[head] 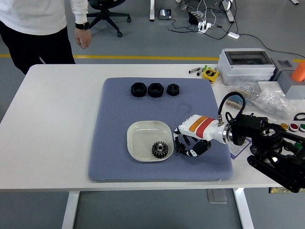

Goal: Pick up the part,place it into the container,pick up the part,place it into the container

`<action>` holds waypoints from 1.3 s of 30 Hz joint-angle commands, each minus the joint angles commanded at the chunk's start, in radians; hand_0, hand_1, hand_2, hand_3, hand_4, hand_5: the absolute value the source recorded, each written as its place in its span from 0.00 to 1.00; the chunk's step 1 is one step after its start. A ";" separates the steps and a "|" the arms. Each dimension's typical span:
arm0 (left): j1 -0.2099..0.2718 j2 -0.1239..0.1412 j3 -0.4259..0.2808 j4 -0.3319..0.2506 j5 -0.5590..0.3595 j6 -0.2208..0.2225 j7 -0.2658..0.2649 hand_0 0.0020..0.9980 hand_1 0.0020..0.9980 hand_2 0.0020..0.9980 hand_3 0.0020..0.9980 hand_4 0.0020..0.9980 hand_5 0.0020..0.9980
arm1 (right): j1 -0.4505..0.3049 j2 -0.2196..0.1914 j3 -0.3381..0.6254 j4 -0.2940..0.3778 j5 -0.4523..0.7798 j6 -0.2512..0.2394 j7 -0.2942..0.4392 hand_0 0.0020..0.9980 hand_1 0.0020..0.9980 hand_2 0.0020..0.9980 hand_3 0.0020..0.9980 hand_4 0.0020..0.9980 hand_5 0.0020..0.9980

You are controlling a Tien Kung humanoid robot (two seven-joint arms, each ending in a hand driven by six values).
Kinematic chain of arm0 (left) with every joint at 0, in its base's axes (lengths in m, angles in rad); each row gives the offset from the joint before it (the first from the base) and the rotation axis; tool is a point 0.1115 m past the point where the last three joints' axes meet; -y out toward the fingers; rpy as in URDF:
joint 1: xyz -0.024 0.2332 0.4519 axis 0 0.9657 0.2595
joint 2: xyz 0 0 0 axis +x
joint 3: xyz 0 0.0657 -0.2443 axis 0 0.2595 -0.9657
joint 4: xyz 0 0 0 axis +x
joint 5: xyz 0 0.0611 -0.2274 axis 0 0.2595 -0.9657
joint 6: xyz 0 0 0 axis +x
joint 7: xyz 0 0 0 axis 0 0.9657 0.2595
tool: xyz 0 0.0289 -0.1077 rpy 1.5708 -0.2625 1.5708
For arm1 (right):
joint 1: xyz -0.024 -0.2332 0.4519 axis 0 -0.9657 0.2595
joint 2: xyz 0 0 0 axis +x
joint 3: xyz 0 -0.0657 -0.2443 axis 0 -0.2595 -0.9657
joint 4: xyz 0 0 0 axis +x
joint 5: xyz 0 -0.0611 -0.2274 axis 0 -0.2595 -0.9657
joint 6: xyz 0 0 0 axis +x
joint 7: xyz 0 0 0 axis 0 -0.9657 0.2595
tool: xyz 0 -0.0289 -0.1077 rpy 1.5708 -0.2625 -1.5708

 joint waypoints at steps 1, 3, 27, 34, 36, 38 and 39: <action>0.000 0.000 0.000 0.000 0.001 0.000 0.000 0.74 0.71 0.64 0.58 0.64 0.62 | 0.001 0.001 0.005 0.003 0.000 -0.001 0.000 0.11 0.21 0.34 0.45 0.77 0.20; 0.000 0.000 -0.001 0.000 0.003 -0.001 0.000 0.74 0.71 0.64 0.58 0.64 0.62 | 0.007 0.006 0.024 0.011 -0.001 -0.004 0.000 0.11 0.21 0.34 0.46 0.77 0.18; -0.005 0.008 0.006 0.000 -0.014 0.002 -0.002 0.74 0.71 0.64 0.58 0.64 0.62 | 0.075 0.139 -0.013 -0.031 -0.016 0.046 -0.038 0.12 0.23 0.39 0.50 0.71 0.23; -0.003 0.009 -0.001 0.000 -0.003 0.000 0.001 0.74 0.70 0.64 0.58 0.64 0.62 | 0.078 0.145 -0.030 -0.039 -0.032 0.073 -0.054 0.14 0.26 0.47 0.65 0.98 0.38; -0.003 0.010 0.001 -0.001 -0.002 0.000 0.001 0.74 0.70 0.64 0.58 0.64 0.62 | 0.080 0.144 -0.034 -0.044 -0.035 0.075 -0.055 0.14 0.26 0.47 0.65 0.98 0.38; -0.003 0.010 0.005 -0.001 -0.006 0.000 0.000 0.74 0.70 0.64 0.58 0.64 0.62 | 0.080 0.144 -0.040 -0.052 -0.040 0.077 -0.055 0.14 0.26 0.47 0.65 0.98 0.38; -0.004 0.010 0.006 -0.001 -0.007 0.000 0.000 0.74 0.70 0.64 0.58 0.64 0.62 | 0.079 0.143 -0.041 -0.055 -0.042 0.077 -0.055 0.14 0.26 0.50 0.79 1.00 0.42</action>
